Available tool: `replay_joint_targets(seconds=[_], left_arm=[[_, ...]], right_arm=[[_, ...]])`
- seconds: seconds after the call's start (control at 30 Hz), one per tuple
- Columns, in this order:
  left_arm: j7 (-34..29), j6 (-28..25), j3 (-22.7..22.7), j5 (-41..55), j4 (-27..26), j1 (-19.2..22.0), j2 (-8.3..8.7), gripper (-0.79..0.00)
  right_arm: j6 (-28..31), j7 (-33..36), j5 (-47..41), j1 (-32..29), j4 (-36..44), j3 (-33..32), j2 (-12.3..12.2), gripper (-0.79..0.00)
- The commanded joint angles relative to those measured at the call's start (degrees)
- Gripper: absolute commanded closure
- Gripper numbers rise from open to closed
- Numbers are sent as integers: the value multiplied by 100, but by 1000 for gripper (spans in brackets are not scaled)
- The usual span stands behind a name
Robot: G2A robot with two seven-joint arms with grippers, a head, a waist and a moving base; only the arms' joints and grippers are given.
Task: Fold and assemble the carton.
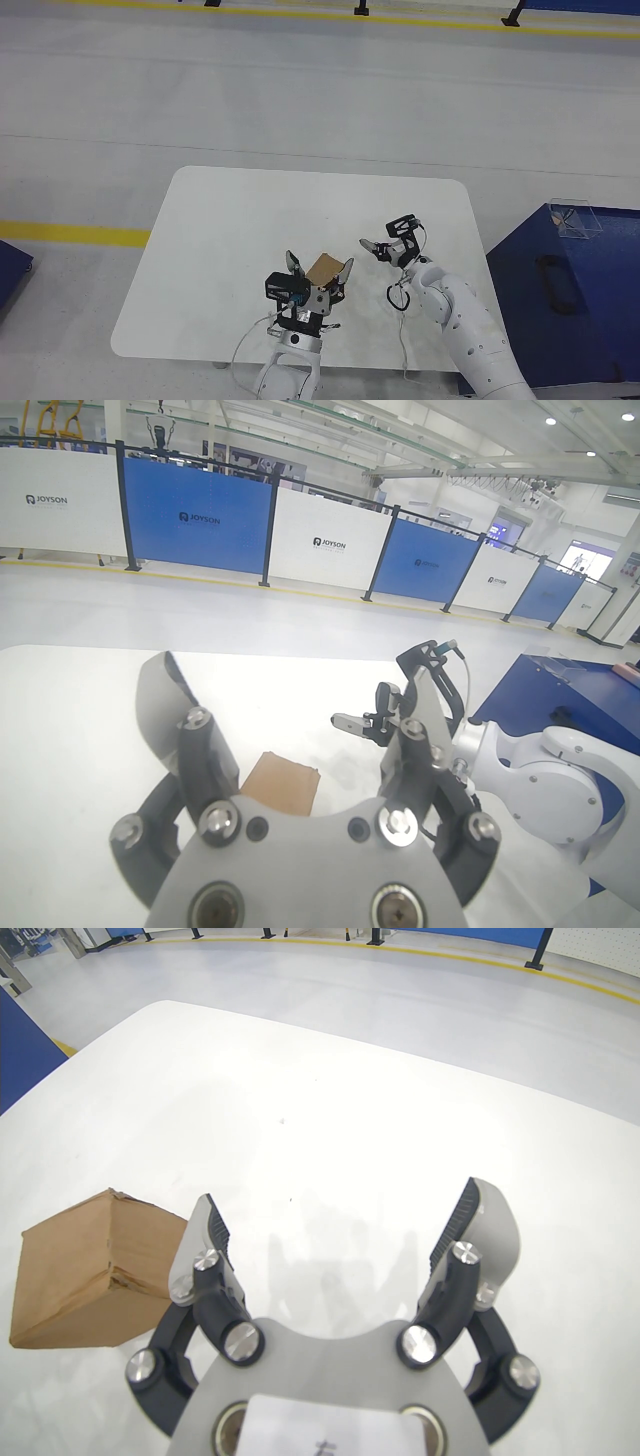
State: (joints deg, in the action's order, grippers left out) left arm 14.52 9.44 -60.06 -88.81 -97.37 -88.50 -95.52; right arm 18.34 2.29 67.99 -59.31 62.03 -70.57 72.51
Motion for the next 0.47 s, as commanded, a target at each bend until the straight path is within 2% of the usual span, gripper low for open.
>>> replay_joint_targets(seconds=[0.0, 0.1, 0.43], left_arm=[[0, 0, 0, 0, 0, 0, 0, -747], [0, 0, 0, 0, 0, 0, 0, -782], [0, 0, 0, 0, 0, 0, 0, -784]], right_arm=[[0, 0, 0, 0, 0, 0, 0, -784], [0, 0, 0, 0, 0, 0, 0, -784], [0, 0, 0, 0, 0, 0, 0, -784]])
